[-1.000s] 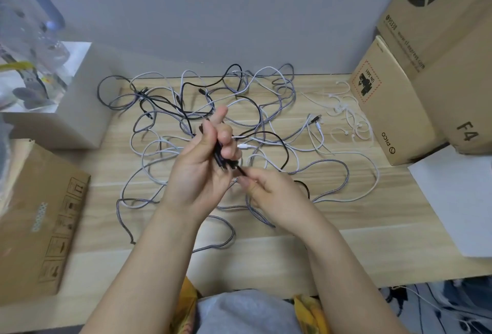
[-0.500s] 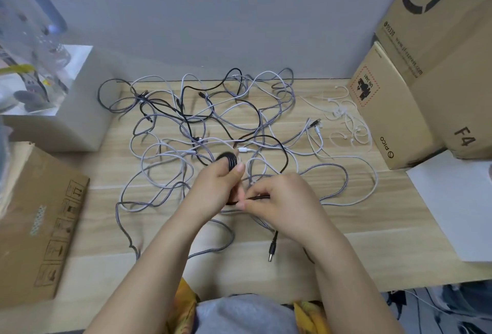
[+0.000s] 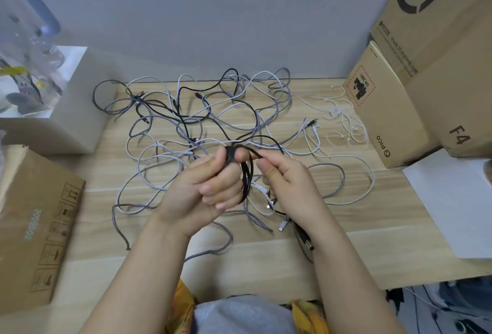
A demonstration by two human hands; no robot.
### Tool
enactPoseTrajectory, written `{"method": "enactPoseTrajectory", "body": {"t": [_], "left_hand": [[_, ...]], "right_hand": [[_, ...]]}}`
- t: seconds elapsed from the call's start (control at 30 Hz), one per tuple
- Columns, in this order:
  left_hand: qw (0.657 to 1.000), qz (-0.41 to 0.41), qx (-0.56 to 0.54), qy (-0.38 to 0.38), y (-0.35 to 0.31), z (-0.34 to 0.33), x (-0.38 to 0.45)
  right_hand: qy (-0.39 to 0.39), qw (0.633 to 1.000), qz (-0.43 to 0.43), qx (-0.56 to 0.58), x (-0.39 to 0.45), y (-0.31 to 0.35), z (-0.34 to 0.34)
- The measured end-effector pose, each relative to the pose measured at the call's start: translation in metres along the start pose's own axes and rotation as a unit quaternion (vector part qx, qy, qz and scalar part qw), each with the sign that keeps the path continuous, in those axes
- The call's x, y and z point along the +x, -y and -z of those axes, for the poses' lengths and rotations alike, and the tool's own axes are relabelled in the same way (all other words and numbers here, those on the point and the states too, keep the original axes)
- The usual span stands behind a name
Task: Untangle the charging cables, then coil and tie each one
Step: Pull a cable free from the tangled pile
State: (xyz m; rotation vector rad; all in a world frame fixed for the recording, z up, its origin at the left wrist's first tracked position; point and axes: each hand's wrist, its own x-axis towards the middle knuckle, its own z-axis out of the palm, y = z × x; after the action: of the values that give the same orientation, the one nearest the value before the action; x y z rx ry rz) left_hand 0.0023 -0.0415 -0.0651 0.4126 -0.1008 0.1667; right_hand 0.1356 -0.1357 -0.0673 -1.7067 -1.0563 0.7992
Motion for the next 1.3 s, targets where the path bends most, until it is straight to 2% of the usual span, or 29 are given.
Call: {"method": "enactPoseTrajectory", "body": {"t": [0.1, 0.17, 0.23, 0.3, 0.4, 0.53, 0.67, 0.7, 0.77, 0.87, 0.97, 1.07, 1.1, 1.17, 1.23, 1.3], "left_hand": [[0.997, -0.063, -0.033, -0.026, -0.003, -0.001, 0.005], [0.991, -0.114, -0.023, -0.066, -0.002, -0.002, 0.008], [0.969, -0.171, 0.045, -0.171, -0.002, -0.005, 0.011], [0.924, -0.2, 0.16, -0.284, -0.003, -0.003, 0.014], [0.87, -0.165, 0.319, -0.338, 0.007, 0.003, 0.015], [0.851, -0.096, 0.411, -0.312, 0.015, 0.008, 0.01], [0.789, -0.031, 0.512, -0.337, 0.018, 0.01, 0.004], [0.782, -0.008, 0.527, -0.331, 0.021, 0.01, 0.001], [0.793, 0.028, 0.528, -0.303, 0.026, 0.006, -0.003], [0.822, 0.053, 0.487, -0.29, 0.024, -0.002, -0.006], [0.812, 0.062, 0.503, -0.288, 0.018, -0.006, -0.011], [0.815, 0.076, 0.503, -0.279, 0.013, -0.006, -0.017], [0.821, 0.08, 0.496, -0.272, 0.013, -0.006, -0.018], [0.825, 0.099, 0.487, -0.269, 0.009, -0.005, -0.02], [0.821, 0.122, 0.48, -0.283, 0.008, -0.006, -0.019], [0.797, 0.13, 0.496, -0.321, 0.011, -0.009, -0.015]], "right_hand": [[0.056, 0.998, -0.024, -0.028, -0.001, -0.008, -0.006], [0.098, 0.989, -0.047, -0.105, -0.003, -0.01, -0.007], [0.166, 0.962, -0.061, -0.208, -0.008, -0.007, -0.011], [0.216, 0.941, -0.058, -0.256, -0.014, 0.001, -0.015], [0.214, 0.92, -0.009, -0.327, -0.019, 0.016, -0.016], [0.15, 0.902, 0.061, -0.4, -0.023, 0.029, -0.006], [0.031, 0.935, 0.11, -0.336, -0.027, 0.029, -0.009], [0.009, 0.944, 0.102, -0.314, -0.027, 0.026, -0.011], [-0.031, 0.971, 0.05, -0.233, -0.025, 0.02, -0.014], [-0.082, 0.996, -0.002, -0.035, -0.022, 0.013, -0.017], [-0.056, 0.996, 0.003, 0.071, -0.02, 0.007, -0.028], [0.043, 0.969, -0.049, 0.239, -0.024, 0.01, -0.036], [0.067, 0.961, -0.059, 0.261, -0.025, 0.012, -0.037], [0.064, 0.972, -0.061, 0.218, -0.026, 0.015, -0.043], [-0.005, 0.994, -0.041, 0.097, -0.025, 0.012, -0.054], [-0.083, 0.996, -0.02, -0.03, -0.024, 0.009, -0.063]]}}
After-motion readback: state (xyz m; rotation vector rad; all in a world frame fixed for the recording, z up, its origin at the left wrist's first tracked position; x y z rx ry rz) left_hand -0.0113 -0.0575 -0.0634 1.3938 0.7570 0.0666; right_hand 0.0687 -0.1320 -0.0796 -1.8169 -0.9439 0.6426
